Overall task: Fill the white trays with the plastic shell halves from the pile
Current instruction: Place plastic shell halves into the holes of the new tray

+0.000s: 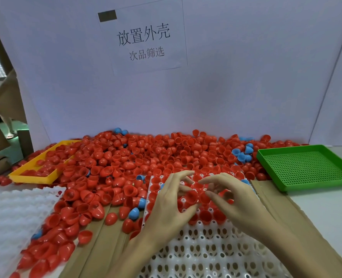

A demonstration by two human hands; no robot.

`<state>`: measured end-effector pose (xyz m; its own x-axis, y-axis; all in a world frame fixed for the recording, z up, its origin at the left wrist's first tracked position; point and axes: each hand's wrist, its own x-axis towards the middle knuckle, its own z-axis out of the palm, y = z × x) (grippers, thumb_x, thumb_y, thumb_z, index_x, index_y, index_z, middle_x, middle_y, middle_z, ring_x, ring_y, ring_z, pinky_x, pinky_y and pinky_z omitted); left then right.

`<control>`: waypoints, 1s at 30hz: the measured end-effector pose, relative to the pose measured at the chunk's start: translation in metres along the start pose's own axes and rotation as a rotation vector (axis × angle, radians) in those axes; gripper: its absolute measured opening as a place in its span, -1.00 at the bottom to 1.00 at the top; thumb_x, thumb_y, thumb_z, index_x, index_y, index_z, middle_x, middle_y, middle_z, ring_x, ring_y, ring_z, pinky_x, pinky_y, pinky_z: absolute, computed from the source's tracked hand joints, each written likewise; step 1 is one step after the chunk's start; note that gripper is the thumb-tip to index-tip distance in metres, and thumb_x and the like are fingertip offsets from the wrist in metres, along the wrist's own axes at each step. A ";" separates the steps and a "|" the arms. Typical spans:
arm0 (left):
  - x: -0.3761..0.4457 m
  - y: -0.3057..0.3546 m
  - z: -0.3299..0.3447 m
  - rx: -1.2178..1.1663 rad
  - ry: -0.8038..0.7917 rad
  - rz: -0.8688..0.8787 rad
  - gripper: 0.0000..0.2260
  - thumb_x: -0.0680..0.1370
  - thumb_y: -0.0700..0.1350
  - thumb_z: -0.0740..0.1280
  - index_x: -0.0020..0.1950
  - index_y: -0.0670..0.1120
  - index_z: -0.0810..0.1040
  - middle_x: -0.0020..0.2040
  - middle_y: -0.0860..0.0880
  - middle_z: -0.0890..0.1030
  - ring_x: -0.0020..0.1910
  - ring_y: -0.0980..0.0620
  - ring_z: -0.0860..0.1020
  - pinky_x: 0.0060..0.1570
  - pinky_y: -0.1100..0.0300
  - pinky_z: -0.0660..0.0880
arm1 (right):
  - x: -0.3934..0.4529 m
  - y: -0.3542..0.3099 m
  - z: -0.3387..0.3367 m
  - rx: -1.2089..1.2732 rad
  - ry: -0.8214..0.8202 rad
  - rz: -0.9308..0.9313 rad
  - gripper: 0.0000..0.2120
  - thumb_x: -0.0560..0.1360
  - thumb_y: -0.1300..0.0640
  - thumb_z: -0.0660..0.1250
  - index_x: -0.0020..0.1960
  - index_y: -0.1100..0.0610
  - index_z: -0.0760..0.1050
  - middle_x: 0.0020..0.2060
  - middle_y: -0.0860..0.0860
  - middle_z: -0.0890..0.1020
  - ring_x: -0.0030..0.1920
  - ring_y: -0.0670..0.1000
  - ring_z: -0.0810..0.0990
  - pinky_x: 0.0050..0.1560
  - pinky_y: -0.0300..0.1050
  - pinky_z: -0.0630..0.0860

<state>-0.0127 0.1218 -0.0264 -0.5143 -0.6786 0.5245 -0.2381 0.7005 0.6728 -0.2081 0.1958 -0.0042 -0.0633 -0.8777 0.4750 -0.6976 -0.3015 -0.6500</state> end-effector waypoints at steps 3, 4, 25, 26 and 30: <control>0.001 0.000 -0.001 -0.041 0.067 0.014 -0.50 0.57 -0.17 0.52 0.42 0.14 0.45 0.11 0.19 0.58 0.16 0.10 0.63 0.17 0.35 0.53 | 0.000 0.003 0.000 -0.010 -0.038 0.015 -0.80 0.57 0.16 0.47 0.03 -0.16 0.68 -0.07 -0.18 0.63 -0.04 -0.08 0.65 -0.07 -0.14 0.61; 0.001 0.001 -0.002 -0.060 0.083 0.010 -0.53 0.57 -0.20 0.51 0.39 0.12 0.47 0.09 0.18 0.60 0.13 0.11 0.64 0.14 0.36 0.53 | -0.001 0.003 0.001 -0.019 -0.050 0.012 -0.81 0.57 0.14 0.47 0.01 -0.17 0.67 -0.08 -0.19 0.62 -0.05 -0.09 0.64 -0.08 -0.17 0.60; 0.002 0.004 -0.002 -0.096 -0.025 -0.150 -0.81 0.73 0.13 0.16 0.06 0.15 0.54 -0.14 0.16 0.61 -0.13 0.20 0.60 -0.04 0.31 0.52 | -0.004 -0.011 0.005 0.190 0.012 0.038 -0.74 0.65 0.01 0.30 0.32 -0.14 0.40 -0.08 -0.17 0.65 -0.16 -0.04 0.71 -0.11 -0.12 0.66; 0.002 0.004 -0.001 -0.113 -0.030 -0.180 -0.75 0.72 0.17 0.10 -0.02 0.17 0.51 -0.22 0.16 0.54 -0.21 0.24 0.52 -0.08 0.31 0.50 | -0.004 -0.011 0.005 0.190 0.011 0.033 -0.75 0.66 0.06 0.31 0.30 -0.14 0.42 -0.08 -0.16 0.65 -0.16 -0.03 0.71 -0.11 -0.11 0.67; 0.002 0.003 -0.001 -0.128 -0.051 -0.194 -0.60 0.76 0.11 0.05 -0.12 -0.05 0.50 -0.21 -0.05 0.49 -0.22 0.03 0.47 -0.08 0.23 0.46 | -0.005 -0.012 0.008 0.179 -0.029 0.023 -0.69 0.63 0.16 0.39 0.27 -0.16 0.43 -0.04 -0.18 0.62 -0.11 -0.01 0.70 -0.12 -0.04 0.67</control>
<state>-0.0140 0.1222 -0.0230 -0.5107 -0.7833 0.3544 -0.2314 0.5222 0.8208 -0.1939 0.2006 -0.0030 -0.0552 -0.8947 0.4432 -0.5576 -0.3406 -0.7570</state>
